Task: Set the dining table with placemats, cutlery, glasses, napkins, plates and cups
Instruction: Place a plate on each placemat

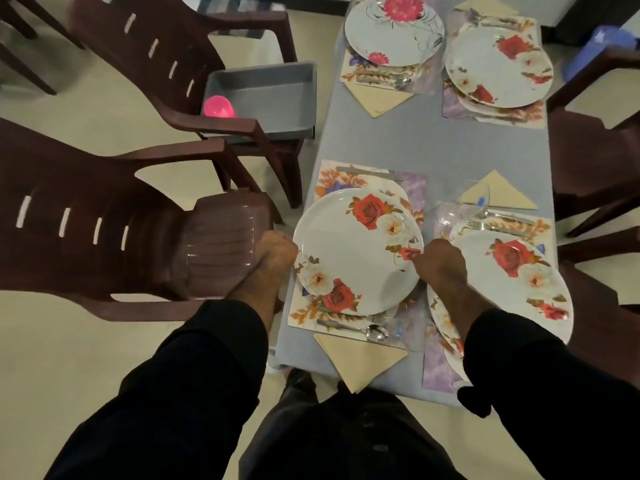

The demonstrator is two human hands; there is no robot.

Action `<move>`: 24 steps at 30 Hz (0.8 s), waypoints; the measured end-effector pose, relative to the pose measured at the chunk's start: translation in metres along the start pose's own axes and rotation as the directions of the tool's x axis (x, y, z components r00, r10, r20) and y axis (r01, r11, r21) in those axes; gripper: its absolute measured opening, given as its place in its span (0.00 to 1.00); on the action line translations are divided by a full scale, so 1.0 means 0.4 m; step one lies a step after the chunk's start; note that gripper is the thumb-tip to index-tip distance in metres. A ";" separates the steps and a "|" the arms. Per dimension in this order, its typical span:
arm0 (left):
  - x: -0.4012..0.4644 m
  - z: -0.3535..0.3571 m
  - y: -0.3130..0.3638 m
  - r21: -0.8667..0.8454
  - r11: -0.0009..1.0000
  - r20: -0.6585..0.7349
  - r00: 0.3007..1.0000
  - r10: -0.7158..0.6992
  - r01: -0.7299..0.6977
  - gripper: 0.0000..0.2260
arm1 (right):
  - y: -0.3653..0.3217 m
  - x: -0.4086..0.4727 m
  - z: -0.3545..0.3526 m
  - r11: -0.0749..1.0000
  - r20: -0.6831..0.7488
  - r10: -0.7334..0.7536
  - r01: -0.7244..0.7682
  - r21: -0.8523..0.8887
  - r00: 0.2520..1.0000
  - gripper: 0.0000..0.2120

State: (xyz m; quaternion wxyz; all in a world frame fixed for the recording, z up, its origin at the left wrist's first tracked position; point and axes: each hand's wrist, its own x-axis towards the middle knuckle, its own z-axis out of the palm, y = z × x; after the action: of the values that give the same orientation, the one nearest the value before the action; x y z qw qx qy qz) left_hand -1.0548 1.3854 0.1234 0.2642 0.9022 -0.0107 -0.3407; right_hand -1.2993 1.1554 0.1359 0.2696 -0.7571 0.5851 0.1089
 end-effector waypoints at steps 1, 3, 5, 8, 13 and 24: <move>0.008 0.001 0.008 0.020 1.000 -0.015 1.000 0.014 -0.014 0.02 | -0.005 0.008 0.000 1.000 0.010 0.012 -0.012 0.006 1.000 0.26; 0.015 0.002 0.029 0.008 0.999 -0.021 0.999 0.046 -0.046 0.02 | -0.013 0.026 -0.004 0.999 0.015 0.026 -0.026 0.022 1.000 0.28; 0.029 0.007 0.041 -0.022 0.997 -0.019 0.997 0.073 -0.073 0.06 | -0.018 0.047 -0.011 0.999 0.004 0.041 -0.041 0.024 0.999 0.29; 0.034 0.014 0.055 -0.057 0.994 -0.018 0.995 0.096 -0.097 0.07 | -0.029 0.071 -0.030 0.997 -0.008 0.066 -0.066 0.035 0.998 0.29; 0.053 0.015 0.063 -0.084 0.991 -0.001 0.995 0.101 -0.100 0.03 | -0.020 0.051 -0.039 0.994 0.001 0.102 -0.102 0.024 0.995 0.21; 0.058 0.023 0.062 -0.073 0.992 0.013 0.995 0.101 -0.100 0.03 | -0.012 0.023 -0.040 0.996 -0.006 0.090 -0.090 0.026 0.996 0.21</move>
State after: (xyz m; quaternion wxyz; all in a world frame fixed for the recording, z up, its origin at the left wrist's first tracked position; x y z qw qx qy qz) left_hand -1.0388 1.3549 0.1154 0.3135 0.8875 -0.0459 -0.3345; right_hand -1.2944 1.1400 0.1463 0.2719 -0.7269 0.6208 0.1109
